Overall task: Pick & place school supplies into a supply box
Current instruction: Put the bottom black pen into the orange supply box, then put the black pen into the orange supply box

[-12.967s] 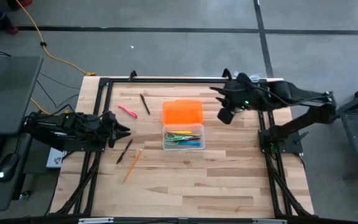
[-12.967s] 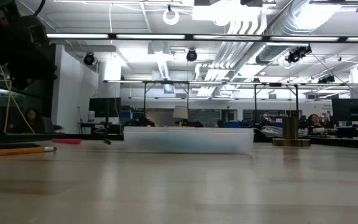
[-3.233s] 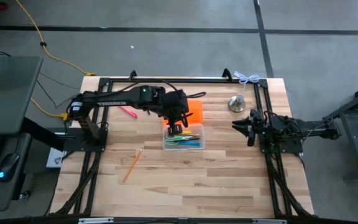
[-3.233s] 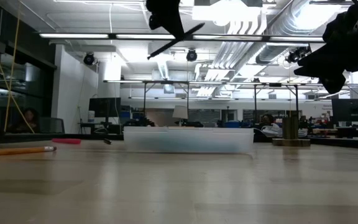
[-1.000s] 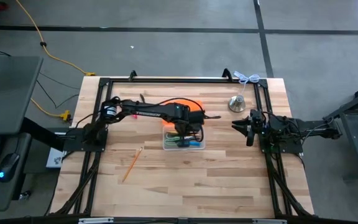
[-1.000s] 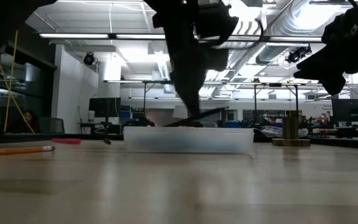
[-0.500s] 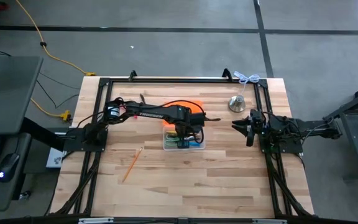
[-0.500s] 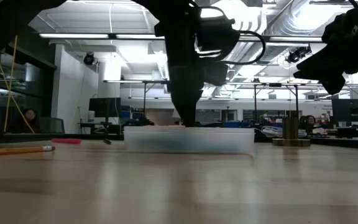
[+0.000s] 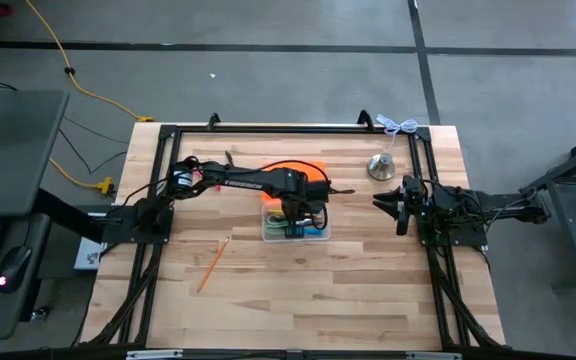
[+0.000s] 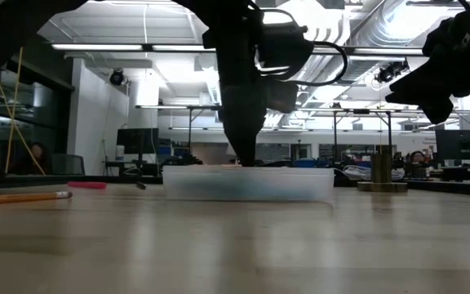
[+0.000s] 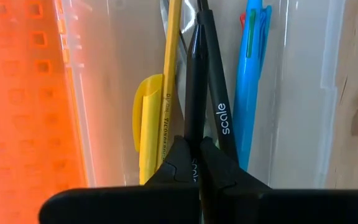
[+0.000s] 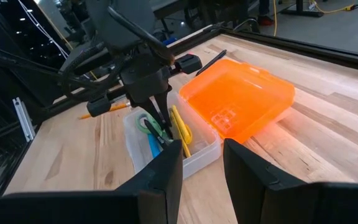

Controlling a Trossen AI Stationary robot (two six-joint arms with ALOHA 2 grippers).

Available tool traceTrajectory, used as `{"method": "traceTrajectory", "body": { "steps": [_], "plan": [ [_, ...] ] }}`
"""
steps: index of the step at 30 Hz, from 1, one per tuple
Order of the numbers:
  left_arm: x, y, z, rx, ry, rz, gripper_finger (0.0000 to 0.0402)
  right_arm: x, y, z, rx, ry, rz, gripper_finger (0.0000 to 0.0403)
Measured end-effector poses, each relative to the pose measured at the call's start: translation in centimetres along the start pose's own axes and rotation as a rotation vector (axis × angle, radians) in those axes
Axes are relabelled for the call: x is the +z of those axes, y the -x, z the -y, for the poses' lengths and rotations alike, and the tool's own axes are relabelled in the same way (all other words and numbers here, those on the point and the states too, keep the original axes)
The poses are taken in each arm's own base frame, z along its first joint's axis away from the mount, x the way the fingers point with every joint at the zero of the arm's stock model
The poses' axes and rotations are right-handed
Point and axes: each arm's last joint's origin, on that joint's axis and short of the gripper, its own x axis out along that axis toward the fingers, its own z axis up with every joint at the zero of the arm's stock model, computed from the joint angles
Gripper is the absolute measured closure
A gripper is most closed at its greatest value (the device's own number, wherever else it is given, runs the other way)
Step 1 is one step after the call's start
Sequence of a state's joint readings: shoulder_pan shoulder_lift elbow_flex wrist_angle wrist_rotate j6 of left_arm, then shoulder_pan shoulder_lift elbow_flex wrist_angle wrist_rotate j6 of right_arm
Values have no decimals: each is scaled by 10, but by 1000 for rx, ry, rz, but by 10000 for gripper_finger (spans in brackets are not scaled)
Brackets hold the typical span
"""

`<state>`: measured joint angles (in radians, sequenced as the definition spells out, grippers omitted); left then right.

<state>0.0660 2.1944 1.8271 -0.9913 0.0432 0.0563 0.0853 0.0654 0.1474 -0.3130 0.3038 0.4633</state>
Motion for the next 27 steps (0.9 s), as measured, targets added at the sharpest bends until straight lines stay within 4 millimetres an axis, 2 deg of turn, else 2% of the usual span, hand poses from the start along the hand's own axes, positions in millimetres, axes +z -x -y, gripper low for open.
{"method": "traceTrajectory", "body": {
  "steps": [27],
  "plan": [
    [1,0,1,-26,-45,7,280,0,0,0,0,0,1,308]
  ]
}}
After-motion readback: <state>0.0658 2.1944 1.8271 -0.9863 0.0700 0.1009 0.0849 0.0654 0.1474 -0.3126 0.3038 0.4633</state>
